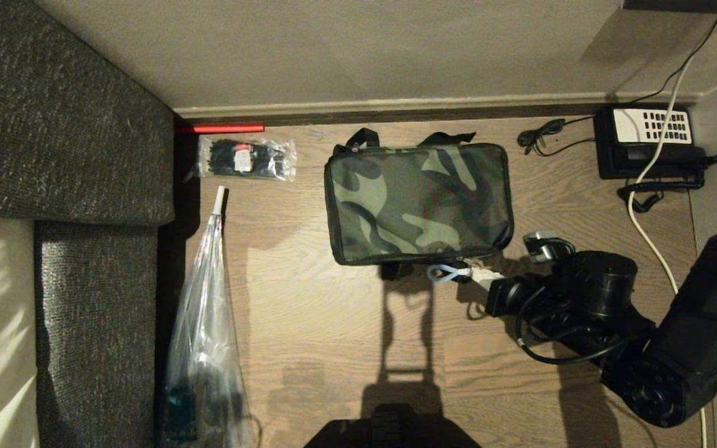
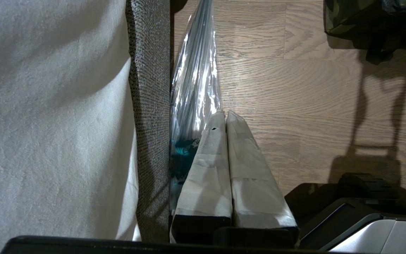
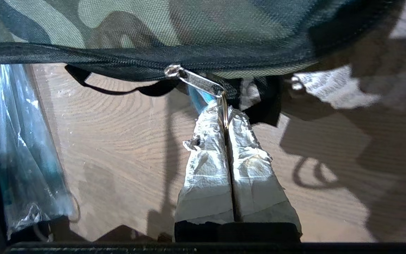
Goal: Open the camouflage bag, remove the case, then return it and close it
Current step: Open the top of the storage box
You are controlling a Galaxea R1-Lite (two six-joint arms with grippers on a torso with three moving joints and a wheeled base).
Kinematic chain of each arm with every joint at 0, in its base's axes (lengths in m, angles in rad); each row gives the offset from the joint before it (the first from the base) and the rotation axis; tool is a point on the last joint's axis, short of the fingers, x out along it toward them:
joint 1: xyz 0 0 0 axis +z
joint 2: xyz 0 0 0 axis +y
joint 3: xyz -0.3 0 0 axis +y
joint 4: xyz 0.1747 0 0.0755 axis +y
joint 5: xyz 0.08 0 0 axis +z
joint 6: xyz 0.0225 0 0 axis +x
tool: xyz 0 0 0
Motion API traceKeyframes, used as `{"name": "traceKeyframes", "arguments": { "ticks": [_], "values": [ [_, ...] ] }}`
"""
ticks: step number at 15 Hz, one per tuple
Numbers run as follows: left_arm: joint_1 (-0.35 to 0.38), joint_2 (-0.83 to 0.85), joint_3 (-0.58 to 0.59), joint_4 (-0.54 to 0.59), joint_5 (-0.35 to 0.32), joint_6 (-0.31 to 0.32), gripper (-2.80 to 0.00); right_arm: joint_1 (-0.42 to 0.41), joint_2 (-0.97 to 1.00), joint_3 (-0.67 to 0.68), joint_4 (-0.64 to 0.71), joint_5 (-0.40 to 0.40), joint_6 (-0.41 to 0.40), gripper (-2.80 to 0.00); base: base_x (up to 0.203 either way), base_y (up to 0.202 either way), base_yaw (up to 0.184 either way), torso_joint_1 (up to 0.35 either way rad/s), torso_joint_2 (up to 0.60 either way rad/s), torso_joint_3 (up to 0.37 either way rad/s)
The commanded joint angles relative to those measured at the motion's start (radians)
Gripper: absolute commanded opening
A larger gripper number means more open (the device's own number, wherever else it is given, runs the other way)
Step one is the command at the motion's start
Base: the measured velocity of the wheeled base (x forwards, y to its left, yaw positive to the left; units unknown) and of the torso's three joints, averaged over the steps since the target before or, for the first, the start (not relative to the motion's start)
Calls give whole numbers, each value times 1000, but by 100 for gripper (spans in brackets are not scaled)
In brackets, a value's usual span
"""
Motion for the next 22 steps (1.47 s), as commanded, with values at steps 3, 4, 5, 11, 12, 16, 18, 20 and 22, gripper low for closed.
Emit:
{"name": "traceKeyframes", "arguments": {
  "ticks": [3,4,5,11,12,16,18,20,22],
  "values": [
    [0,-2,0,0,0,0,-280,-43,-39,21,25,10,3,-280,0,0,0,0,0,0],
    [0,-1,0,0,0,0,-280,-56,-42,23,25,15,2,-280,0,0,0,0,0,0],
    [0,0,0,0,0,0,-280,-67,-50,26,26,23,2,-280,0,0,0,0,0,0],
    [0,-1,0,0,0,0,-280,-143,-59,32,45,84,-7,-280,0,0,0,0,0,0],
    [0,-2,0,0,0,0,-280,-154,-60,33,44,93,-7,-280,0,0,0,0,0,0],
    [0,-1,0,0,0,0,-280,-193,-58,32,39,115,-13,-280,0,0,0,0,0,0],
    [0,-2,0,0,0,0,-280,-206,-61,32,42,118,-17,-280,0,0,0,0,0,0],
    [0,-2,0,0,0,0,-280,-224,-61,33,41,142,-32,-280,0,0,0,0,0,0],
    [0,-1,0,0,0,0,-280,-239,-63,39,43,162,-50,-280,0,0,0,0,0,0]
  ]
}}
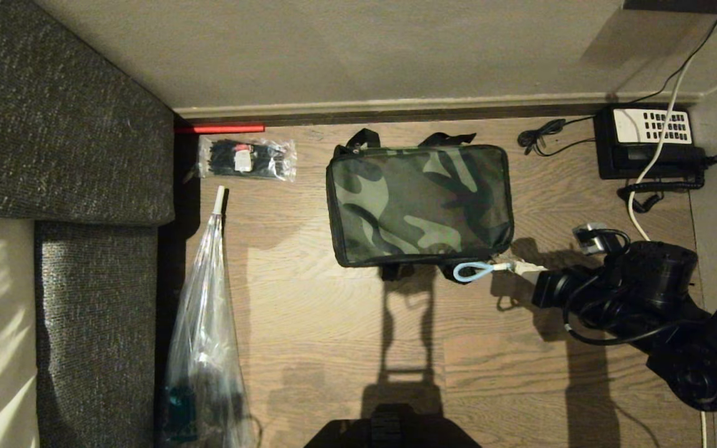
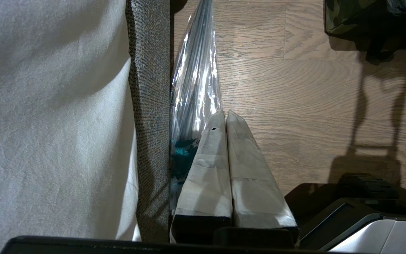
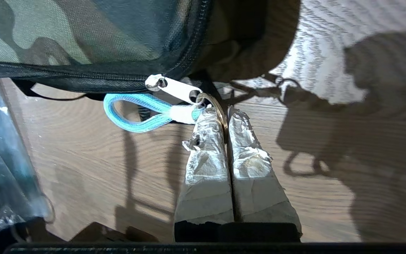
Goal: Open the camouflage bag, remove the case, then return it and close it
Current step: Open the top of the storage box
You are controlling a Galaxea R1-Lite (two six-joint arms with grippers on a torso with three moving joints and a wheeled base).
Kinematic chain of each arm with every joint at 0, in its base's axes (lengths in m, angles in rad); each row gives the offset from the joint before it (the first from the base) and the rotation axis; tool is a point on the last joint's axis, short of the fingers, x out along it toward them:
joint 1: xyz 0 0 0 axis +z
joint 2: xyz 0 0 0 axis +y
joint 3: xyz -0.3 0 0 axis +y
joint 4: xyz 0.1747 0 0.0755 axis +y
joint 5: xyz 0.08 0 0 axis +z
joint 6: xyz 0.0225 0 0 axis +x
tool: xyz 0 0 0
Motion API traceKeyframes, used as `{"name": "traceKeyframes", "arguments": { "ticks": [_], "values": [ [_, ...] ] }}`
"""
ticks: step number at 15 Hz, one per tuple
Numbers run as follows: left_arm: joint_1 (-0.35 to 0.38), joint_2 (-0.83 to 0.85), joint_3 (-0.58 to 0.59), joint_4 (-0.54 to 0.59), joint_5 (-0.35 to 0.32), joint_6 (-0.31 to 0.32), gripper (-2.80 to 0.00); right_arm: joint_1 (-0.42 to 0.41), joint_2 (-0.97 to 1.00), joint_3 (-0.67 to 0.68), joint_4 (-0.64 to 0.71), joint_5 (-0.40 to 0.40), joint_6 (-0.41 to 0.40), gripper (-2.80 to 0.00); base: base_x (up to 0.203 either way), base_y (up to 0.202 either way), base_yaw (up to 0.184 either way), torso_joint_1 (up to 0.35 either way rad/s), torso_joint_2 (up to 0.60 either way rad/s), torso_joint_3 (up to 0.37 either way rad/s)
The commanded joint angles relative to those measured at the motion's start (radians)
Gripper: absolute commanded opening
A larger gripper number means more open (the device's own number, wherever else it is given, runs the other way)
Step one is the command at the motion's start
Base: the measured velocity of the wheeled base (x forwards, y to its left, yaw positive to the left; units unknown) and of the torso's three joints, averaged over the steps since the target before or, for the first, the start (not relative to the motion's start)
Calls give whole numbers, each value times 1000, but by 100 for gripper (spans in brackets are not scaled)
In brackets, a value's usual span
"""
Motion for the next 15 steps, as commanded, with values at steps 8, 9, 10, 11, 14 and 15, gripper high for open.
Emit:
{"name": "traceKeyframes", "arguments": {
  "ticks": [8,9,10,11,14,15],
  "values": [
    [0,-2,0,0,1,0,-280,-60,-35,5,22,90,-22,-280,0,0,0,0,0,0],
    [0,-2,0,0,1,0,-280,-69,-37,4,25,98,-30,-280,0,0,0,0,0,0],
    [0,-2,0,0,1,0,-280,-73,-40,4,25,98,-31,-280,0,0,0,0,0,0],
    [0,-2,0,0,1,0,-280,-76,-46,4,28,101,-31,-280,0,0,0,0,0,0],
    [0,-2,0,0,1,0,-280,-101,-60,-5,60,145,-36,-280,0,0,0,0,0,0],
    [0,-2,0,0,1,0,-280,-101,-66,-7,62,147,-34,-280,0,0,0,0,0,0]
  ]
}}
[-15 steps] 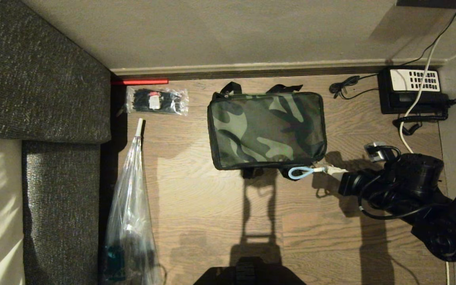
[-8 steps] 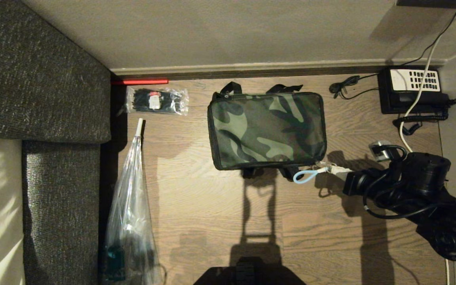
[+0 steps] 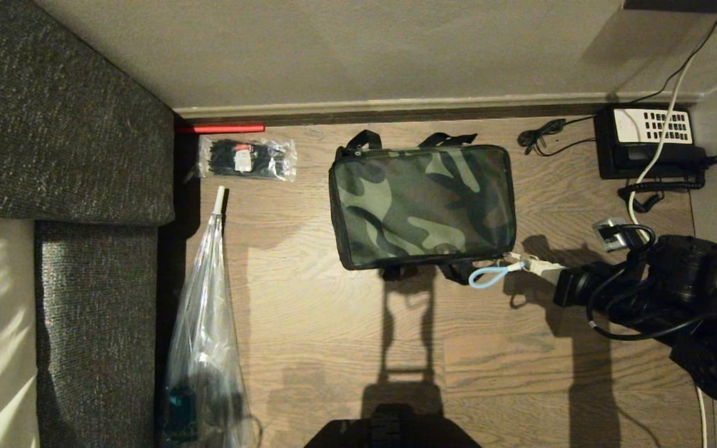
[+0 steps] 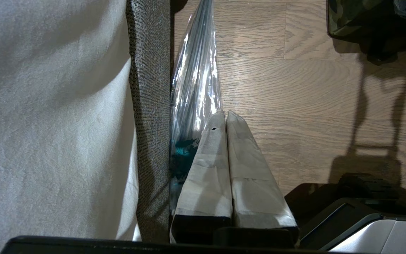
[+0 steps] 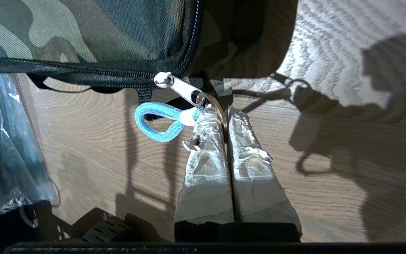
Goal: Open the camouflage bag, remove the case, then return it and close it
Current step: Open the top of the storage box
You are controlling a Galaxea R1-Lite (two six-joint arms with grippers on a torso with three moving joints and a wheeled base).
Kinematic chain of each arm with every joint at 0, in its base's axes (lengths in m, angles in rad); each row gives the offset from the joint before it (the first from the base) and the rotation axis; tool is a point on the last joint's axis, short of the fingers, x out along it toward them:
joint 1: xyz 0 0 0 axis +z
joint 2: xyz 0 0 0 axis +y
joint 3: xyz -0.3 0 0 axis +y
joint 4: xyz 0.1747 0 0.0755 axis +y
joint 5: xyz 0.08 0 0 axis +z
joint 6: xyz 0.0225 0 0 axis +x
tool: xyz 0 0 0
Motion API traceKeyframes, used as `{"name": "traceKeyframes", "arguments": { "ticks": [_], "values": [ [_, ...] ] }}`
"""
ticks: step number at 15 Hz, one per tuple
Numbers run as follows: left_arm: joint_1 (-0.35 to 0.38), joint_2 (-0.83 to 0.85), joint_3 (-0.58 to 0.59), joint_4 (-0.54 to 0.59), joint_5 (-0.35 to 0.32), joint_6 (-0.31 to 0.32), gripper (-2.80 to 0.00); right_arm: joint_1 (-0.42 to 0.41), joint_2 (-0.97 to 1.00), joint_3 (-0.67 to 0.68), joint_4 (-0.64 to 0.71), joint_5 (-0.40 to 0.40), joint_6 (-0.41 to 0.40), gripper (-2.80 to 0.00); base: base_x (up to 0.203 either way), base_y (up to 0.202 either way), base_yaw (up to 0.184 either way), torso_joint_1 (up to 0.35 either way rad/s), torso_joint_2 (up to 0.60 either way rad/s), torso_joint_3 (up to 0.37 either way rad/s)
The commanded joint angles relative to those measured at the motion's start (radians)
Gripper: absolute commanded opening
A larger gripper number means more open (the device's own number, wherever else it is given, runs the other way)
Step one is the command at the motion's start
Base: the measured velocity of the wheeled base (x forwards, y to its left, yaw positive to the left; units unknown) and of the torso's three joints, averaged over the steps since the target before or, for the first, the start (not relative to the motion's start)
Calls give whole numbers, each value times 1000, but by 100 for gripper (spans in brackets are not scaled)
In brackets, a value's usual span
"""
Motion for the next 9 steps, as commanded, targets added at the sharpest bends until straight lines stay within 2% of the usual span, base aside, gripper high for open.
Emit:
{"name": "traceKeyframes", "arguments": {
  "ticks": [1,4,7,9],
  "values": [
    [0,-2,0,0,1,0,-280,-4,-23,-3,-6,8,7,-280,0,0,0,0,0,0],
    [0,-2,0,0,1,0,-280,-3,-49,6,15,63,5,-280,0,0,0,0,0,0],
    [0,-2,0,0,1,0,-280,0,-56,9,15,69,-3,-280,0,0,0,0,0,0],
    [0,-2,0,0,1,0,-280,1,-59,14,15,74,-48,-280,0,0,0,0,0,0]
  ]
}}
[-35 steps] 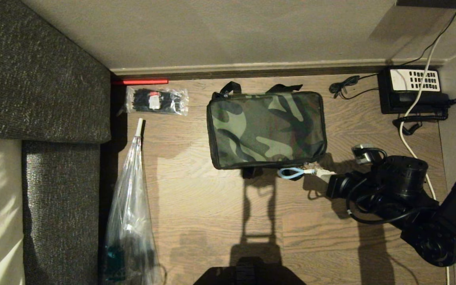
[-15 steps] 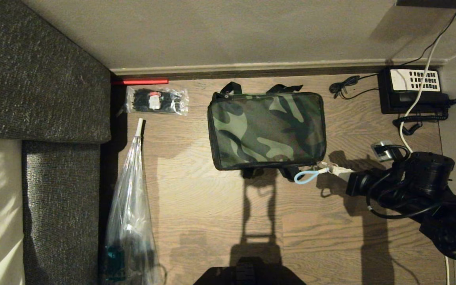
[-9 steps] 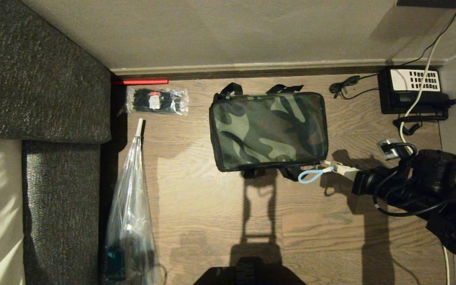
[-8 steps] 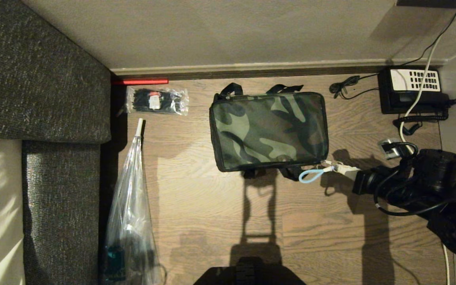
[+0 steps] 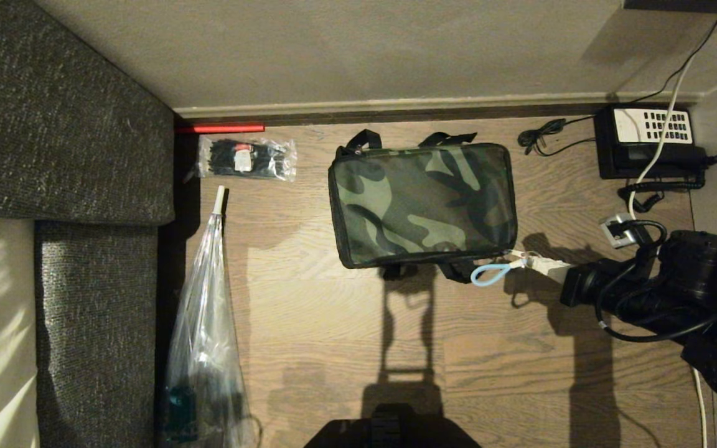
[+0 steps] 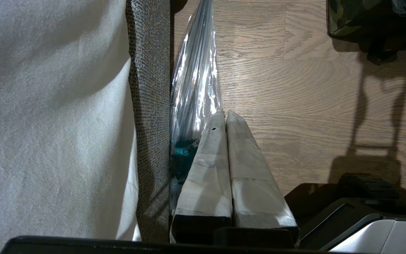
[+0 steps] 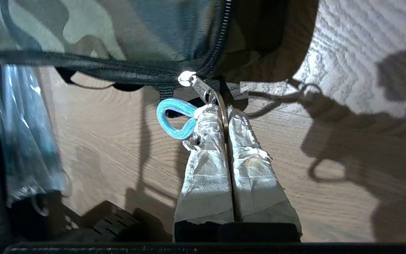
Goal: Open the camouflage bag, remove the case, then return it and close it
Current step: Open the top of the storage box
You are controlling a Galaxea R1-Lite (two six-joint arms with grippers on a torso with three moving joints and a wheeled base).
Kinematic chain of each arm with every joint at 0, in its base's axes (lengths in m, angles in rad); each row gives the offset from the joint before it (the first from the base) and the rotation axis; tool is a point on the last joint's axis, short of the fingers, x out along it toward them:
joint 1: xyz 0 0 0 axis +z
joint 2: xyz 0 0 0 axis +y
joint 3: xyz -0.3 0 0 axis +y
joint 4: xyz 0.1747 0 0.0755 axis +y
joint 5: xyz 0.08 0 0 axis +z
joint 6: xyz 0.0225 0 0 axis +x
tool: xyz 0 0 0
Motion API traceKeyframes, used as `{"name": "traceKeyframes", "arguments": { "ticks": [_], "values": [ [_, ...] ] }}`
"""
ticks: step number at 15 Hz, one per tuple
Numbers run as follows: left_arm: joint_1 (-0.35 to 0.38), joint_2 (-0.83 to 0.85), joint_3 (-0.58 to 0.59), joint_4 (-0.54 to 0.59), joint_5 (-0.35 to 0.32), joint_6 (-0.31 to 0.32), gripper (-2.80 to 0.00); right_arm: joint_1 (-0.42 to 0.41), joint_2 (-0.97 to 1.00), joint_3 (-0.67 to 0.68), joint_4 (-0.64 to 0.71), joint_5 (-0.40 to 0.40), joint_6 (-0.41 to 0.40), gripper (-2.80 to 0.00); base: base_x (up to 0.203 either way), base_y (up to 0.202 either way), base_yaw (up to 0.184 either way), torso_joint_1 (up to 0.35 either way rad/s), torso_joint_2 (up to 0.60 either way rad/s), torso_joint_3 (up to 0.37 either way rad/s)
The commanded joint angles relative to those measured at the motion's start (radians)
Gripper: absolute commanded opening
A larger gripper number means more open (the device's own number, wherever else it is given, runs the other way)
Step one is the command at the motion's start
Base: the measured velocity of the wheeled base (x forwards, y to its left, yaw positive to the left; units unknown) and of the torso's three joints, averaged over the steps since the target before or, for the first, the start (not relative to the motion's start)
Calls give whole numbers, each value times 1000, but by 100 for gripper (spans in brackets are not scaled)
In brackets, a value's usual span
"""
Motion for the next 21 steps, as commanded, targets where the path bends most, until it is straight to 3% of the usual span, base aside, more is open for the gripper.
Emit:
{"name": "traceKeyframes", "arguments": {
  "ticks": [1,7,10,15,18,21],
  "values": [
    [0,-1,0,0,0,0,-280,3,-11,10,4,17,-50,-280,0,0,0,0,0,0],
    [0,-2,0,0,0,0,-280,13,-54,73,44,186,-45,-280,0,0,0,0,0,0],
    [0,-1,0,0,0,0,-280,33,-31,62,83,194,-62,-280,0,0,0,0,0,0],
    [0,-2,0,0,0,0,-280,31,39,24,13,185,-92,-280,0,0,0,0,0,0],
    [0,-2,0,0,0,0,-280,3,56,7,16,182,-151,-280,0,0,0,0,0,0],
    [0,-2,0,0,0,0,-280,-14,63,-16,22,182,-160,-280,0,0,0,0,0,0]
  ]
}}
